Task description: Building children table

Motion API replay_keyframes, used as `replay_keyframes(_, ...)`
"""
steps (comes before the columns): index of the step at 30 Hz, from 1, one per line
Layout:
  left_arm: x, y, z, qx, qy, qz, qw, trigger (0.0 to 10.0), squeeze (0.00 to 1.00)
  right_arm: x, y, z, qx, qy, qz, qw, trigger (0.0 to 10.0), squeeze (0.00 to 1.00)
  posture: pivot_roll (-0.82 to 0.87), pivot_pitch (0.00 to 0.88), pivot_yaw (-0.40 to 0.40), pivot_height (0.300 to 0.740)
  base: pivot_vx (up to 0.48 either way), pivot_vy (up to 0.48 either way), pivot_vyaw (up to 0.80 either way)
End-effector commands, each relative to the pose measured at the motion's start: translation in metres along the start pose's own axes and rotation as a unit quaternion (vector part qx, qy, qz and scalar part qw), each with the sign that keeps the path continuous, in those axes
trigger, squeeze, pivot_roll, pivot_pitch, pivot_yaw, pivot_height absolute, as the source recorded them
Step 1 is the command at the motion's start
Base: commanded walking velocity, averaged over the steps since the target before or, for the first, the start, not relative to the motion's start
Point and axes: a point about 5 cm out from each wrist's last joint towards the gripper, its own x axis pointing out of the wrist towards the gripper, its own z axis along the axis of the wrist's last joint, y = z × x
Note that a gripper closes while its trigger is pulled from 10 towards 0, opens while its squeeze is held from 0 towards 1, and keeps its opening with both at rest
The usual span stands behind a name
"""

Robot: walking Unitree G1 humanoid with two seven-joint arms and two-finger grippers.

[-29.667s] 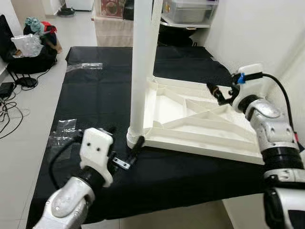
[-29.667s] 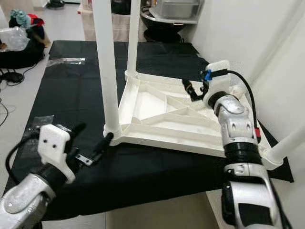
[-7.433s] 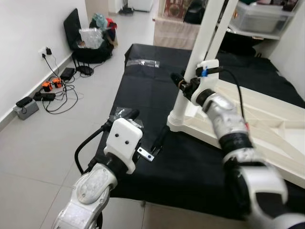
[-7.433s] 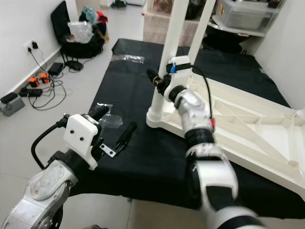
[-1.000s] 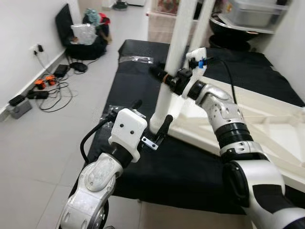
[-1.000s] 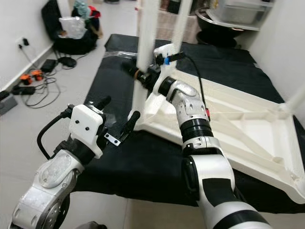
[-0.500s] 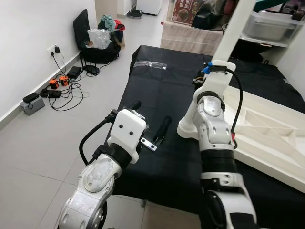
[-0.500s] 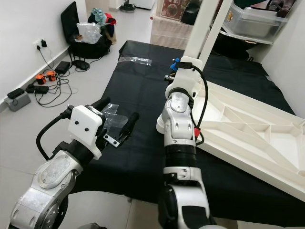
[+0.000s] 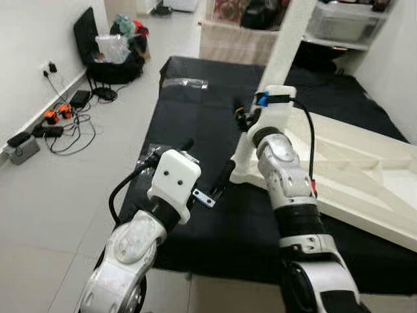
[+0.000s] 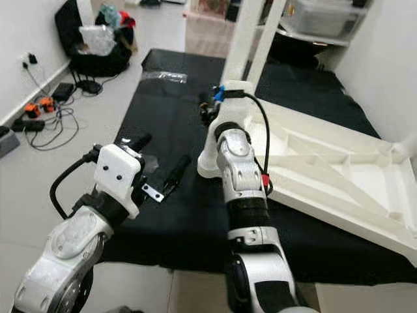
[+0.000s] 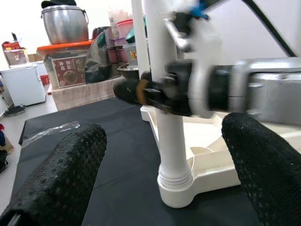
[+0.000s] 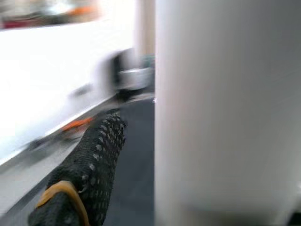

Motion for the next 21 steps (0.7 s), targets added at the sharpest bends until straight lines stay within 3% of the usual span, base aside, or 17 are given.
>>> replay_keyframes(1,-0.001,-0.001,-0.002,0.003,0.003,-0.002,1.000,10.0,0.00,-0.010,0.006,-0.007,0.036,0.022,0.126,0.991,10.0,0.00,0.11,0.049,-0.098,0.740,0.000,0.000,0.00)
replay_keyframes(2,-0.001,-0.001,-0.002,0.003,0.003,-0.002,1.000,10.0,0.00,-0.010,0.006,-0.007,0.036,0.022,0.126,0.991,10.0,0.00,0.11,0.049,-0.098,0.740,0.000,0.000,0.00)
replay_keyframes(3,-0.001,-0.001,-0.002,0.003,0.003,-0.003,1.000,10.0,0.00,-0.017,0.002,-0.005,0.051,0.021,0.188,0.981,10.0,0.00,0.10,0.049,-0.097,0.740,0.000,0.000,0.00)
replay_keyframes(4,-0.001,-0.001,-0.002,0.003,0.003,-0.003,1.000,10.0,0.00,-0.017,0.002,-0.005,0.051,0.021,0.188,0.981,10.0,0.00,0.10,0.049,-0.097,0.740,0.000,0.000,0.00)
replay_keyframes(6,0.000,-0.001,-0.002,0.006,0.004,-0.007,1.000,10.0,0.00,-0.022,0.002,0.000,0.059,0.016,0.275,0.960,10.0,0.00,0.12,0.046,-0.107,0.740,0.000,0.000,0.00)
replay_keyframes(7,0.000,-0.001,-0.002,0.006,0.004,-0.007,1.000,10.0,0.00,-0.022,0.002,0.000,0.059,0.016,0.275,0.960,10.0,0.00,0.12,0.046,-0.107,0.740,0.000,0.000,0.00)
replay_keyframes(9,0.000,-0.001,-0.002,0.009,0.004,-0.009,1.000,10.0,0.00,-0.018,0.005,0.004,0.055,0.016,0.321,0.945,10.0,0.00,0.12,0.046,-0.107,0.740,0.000,0.000,0.00)
replay_keyframes(16,-0.001,-0.003,-0.001,0.005,0.006,-0.012,1.000,10.0,0.00,0.002,0.010,0.007,0.071,0.006,0.359,0.931,10.0,0.00,0.14,0.063,-0.106,0.740,0.000,0.000,0.00)
replay_keyframes(17,-0.001,-0.003,-0.001,0.005,0.006,-0.013,1.000,10.0,0.00,0.006,0.014,0.007,0.076,0.001,0.365,0.928,0.0,0.00,0.14,0.065,-0.106,0.740,0.000,0.000,0.00)
replay_keyframes(21,-0.001,-0.003,-0.001,0.006,0.006,-0.013,1.000,10.0,0.00,0.007,0.018,0.005,0.078,-0.004,0.374,0.924,0.0,0.00,0.14,0.065,-0.106,0.740,0.000,0.000,0.00)
